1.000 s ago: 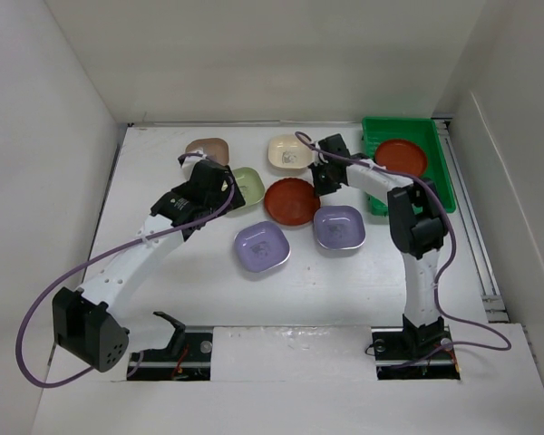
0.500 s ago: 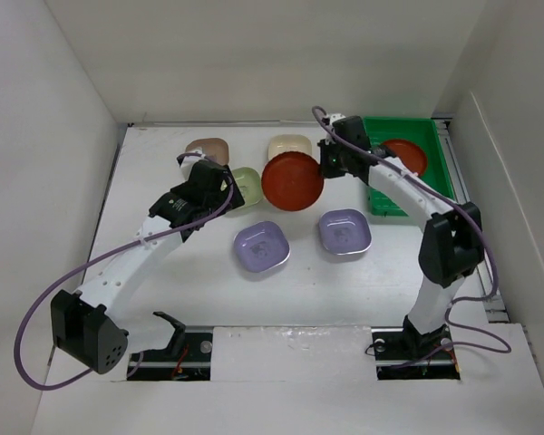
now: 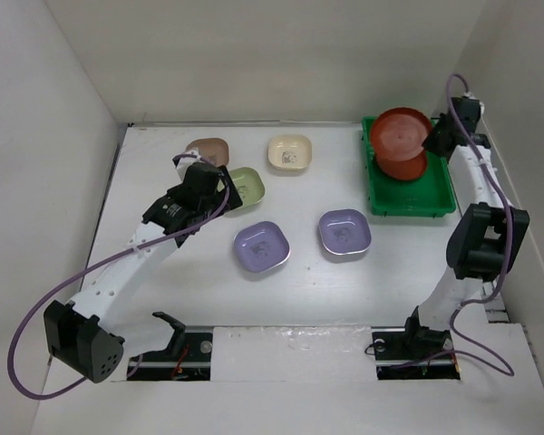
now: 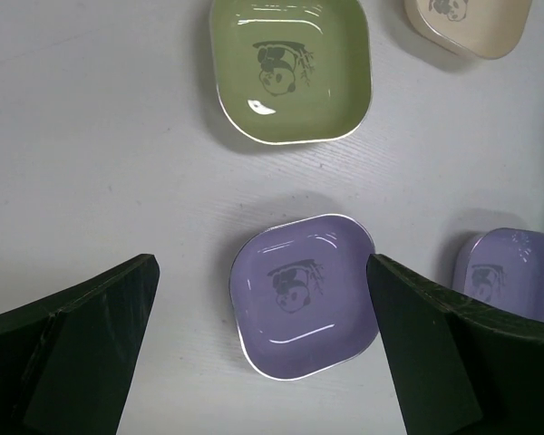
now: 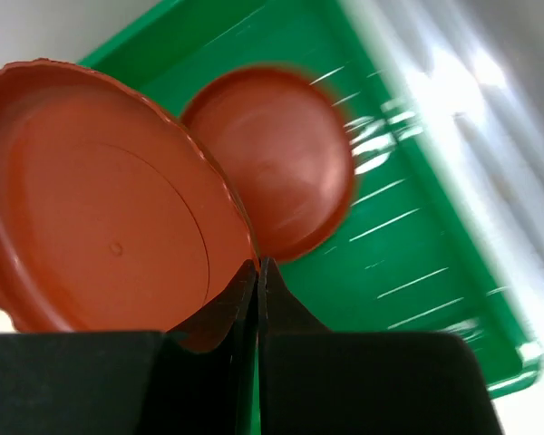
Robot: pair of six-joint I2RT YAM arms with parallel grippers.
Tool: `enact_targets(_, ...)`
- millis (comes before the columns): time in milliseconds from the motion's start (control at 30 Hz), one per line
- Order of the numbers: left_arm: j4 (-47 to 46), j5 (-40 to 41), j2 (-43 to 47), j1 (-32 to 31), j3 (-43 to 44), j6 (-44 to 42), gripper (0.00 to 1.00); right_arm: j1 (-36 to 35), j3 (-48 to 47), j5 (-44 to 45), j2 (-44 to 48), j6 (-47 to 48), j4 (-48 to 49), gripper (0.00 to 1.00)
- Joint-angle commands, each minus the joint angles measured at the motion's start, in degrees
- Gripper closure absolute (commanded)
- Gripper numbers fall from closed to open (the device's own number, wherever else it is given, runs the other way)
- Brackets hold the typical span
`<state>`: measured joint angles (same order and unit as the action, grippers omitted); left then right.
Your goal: Place the plates into the plastic bin on the countertop
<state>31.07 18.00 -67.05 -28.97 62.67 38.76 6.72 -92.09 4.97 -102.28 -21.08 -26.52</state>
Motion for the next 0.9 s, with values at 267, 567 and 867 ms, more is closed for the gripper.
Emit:
enact_targets(267,-0.57,1.16,2.27,0.14,-0.98,-2.55,0.00,8.22,-14.25,-4.18,-15.49,-2.65,-1.07,1.00)
enact_targets(567,-0.57,1.16,2.27,0.14,-2.73,-0.71,0.00,6.29,-13.48,-6.55,-9.99,-2.65,0.67,0.00)
enact_targets(867,-0.57,2.39,2.97,0.14,-8.27,5.89,0.00,-15.38,6.87,-3.57,8.75,6.75,1.28,0.00)
